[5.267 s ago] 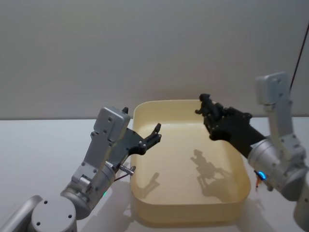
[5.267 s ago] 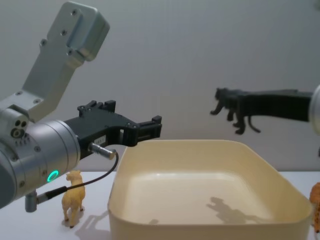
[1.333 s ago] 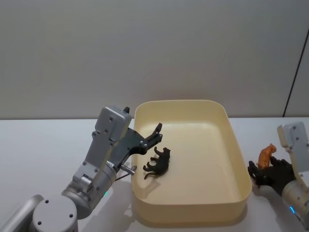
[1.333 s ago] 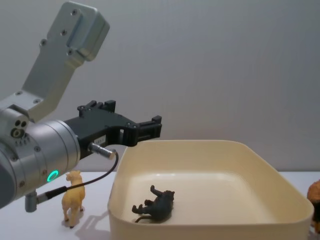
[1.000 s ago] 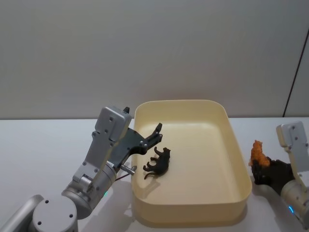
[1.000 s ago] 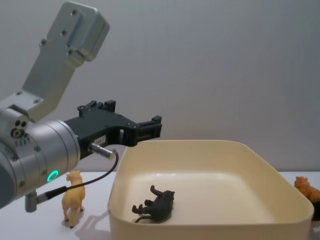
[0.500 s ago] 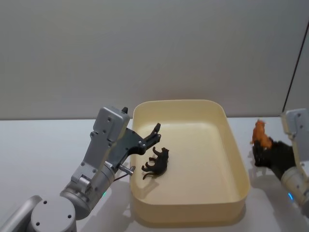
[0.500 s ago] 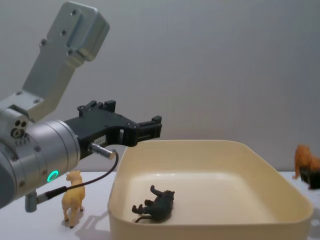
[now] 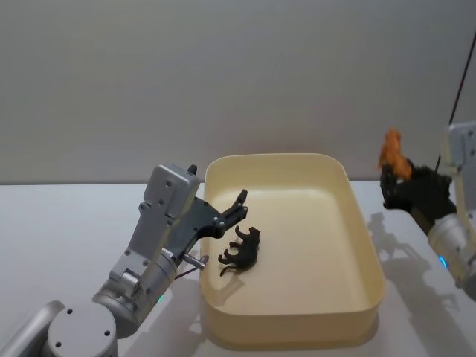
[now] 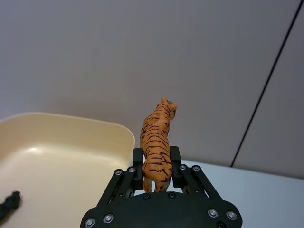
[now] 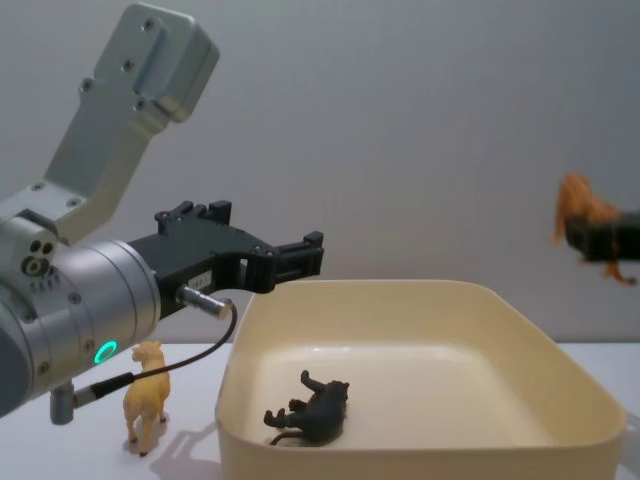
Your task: Pick up the toy alternately with two hands and place it into the central storage box.
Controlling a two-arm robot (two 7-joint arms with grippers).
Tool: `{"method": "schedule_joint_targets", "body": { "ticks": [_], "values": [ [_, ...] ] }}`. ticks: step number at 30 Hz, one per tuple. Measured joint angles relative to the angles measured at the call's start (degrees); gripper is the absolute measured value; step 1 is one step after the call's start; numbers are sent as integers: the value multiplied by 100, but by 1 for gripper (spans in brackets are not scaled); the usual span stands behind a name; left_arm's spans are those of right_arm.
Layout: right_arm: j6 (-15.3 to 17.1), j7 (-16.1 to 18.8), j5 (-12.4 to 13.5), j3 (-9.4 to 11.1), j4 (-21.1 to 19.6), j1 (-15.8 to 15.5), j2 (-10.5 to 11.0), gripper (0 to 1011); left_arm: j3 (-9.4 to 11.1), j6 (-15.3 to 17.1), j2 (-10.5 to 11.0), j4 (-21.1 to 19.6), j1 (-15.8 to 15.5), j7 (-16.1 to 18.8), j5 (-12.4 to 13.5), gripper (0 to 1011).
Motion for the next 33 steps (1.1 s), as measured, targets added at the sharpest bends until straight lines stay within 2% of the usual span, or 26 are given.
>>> {"method": "schedule_joint_targets", "body": {
  "ticks": [9, 12, 19, 25, 33],
  "values": [
    [136, 433, 164, -45, -75, 376, -159, 305, 0, 0, 0, 0, 0, 0, 0, 1001],
    [347, 652, 255, -80, -47, 572, -254, 305, 0, 0, 0, 0, 0, 0, 0, 1001],
    [798, 906, 362, -157, 91, 884, -425, 305, 0, 0, 0, 0, 0, 0, 0, 1001],
    [1250, 1005, 386, -242, 261, 1099, -566, 305, 0, 0, 0, 0, 0, 0, 0, 1001],
    [1632, 1008, 326, -341, 432, 1230, -684, 305, 0, 0, 0, 0, 0, 0, 0, 1001]
  ]
}}
